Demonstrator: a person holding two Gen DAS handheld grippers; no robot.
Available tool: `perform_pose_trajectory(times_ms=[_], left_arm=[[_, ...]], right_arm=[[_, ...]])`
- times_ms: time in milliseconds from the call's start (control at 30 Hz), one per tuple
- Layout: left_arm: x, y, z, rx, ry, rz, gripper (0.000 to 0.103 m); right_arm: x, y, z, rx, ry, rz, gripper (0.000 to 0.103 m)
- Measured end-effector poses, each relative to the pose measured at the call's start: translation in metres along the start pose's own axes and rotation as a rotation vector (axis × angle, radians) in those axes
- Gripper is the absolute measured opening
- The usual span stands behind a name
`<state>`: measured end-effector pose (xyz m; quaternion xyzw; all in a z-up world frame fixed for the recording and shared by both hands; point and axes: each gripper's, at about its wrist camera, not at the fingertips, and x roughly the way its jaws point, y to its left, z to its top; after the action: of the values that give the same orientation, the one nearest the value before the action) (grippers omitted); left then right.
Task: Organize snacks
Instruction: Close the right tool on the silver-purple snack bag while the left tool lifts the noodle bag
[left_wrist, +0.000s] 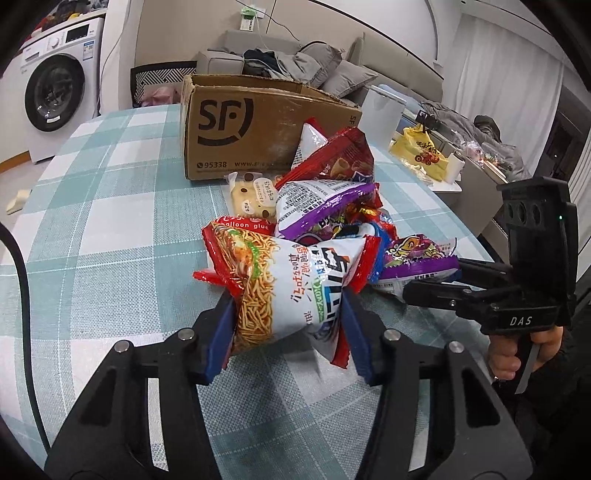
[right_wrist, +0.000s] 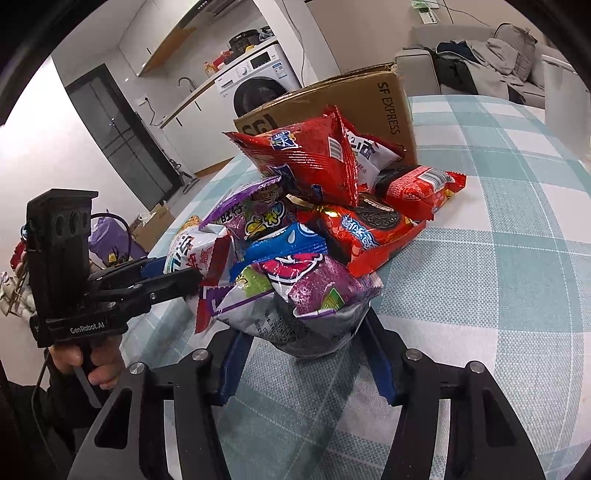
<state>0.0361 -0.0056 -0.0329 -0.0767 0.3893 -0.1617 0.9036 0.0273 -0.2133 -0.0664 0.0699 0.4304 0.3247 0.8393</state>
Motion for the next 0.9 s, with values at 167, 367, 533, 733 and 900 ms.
perform_pose_trajectory(times_ms=[167,367,533,733,900], left_arm=[[-0.009,-0.004,0.0,0.006,-0.023,-0.005,0.051],[-0.019,-0.008,-0.001,0.009,-0.043,-0.007,0.051],[-0.025,-0.009,0.001,0.011,-0.059,-0.009,0.051],[-0.033,-0.007,0.004,0.004,-0.087,-0.001,0.051],[-0.04,-0.009,0.006,0.004,-0.102,0.001,0.051]], right_arm=[[-0.009,-0.002,-0.007,-0.004,-0.018,0.009,0.055],[-0.02,-0.004,-0.012,-0.002,-0.049,0.038,0.054],[-0.032,-0.006,-0.016,-0.001,-0.085,0.056,0.054],[-0.041,-0.006,-0.012,-0.005,-0.127,0.066,0.054],[-0.05,-0.007,-0.005,-0.009,-0.171,0.073,0.054]])
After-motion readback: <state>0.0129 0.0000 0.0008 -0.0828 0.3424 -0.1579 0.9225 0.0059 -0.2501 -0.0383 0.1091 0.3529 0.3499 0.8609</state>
